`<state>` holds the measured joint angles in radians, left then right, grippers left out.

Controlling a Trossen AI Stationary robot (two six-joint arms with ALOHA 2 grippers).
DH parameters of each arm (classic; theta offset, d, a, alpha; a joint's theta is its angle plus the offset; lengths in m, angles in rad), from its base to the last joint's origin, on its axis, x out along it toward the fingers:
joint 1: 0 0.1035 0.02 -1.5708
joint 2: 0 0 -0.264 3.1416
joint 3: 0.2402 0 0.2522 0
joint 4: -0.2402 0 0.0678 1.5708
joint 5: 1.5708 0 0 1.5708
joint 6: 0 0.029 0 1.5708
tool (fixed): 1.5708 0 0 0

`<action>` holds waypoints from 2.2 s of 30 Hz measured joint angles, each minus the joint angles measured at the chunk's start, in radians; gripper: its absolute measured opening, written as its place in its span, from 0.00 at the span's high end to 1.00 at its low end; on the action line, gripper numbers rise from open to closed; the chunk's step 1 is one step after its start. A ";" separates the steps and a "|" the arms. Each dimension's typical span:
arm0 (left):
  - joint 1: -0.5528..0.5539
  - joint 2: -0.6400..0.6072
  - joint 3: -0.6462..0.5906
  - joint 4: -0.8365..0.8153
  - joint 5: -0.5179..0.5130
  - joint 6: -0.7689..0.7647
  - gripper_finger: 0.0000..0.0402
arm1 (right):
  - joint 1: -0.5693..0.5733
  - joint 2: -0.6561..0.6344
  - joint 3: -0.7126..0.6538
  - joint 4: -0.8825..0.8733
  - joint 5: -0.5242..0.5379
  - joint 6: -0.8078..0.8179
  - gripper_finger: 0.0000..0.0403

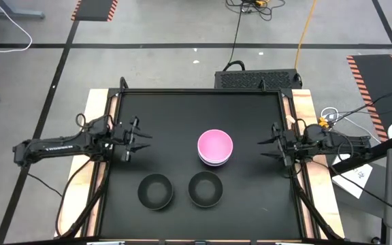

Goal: Nest bowls inside each other
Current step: Stack the left black bowl on top of the pink bowl

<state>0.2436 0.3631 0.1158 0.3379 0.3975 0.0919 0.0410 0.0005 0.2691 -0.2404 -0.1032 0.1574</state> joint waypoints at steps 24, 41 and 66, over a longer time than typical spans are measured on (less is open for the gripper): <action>-0.103 -0.054 0.000 -0.323 0.118 -0.276 0.64 | 0.000 0.002 -0.173 0.199 -0.032 0.035 0.51; -0.396 0.034 0.000 -0.109 0.020 -0.378 0.31 | 0.000 0.002 -0.173 0.199 -0.033 0.029 0.51; -0.488 0.400 0.377 -0.770 -0.268 -0.629 0.15 | 0.000 0.003 -0.174 0.207 -0.059 0.040 0.51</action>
<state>-0.2443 0.7632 0.4932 -0.4317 0.1299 -0.5370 0.0414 0.0032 0.0952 -0.0334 -0.1627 0.1974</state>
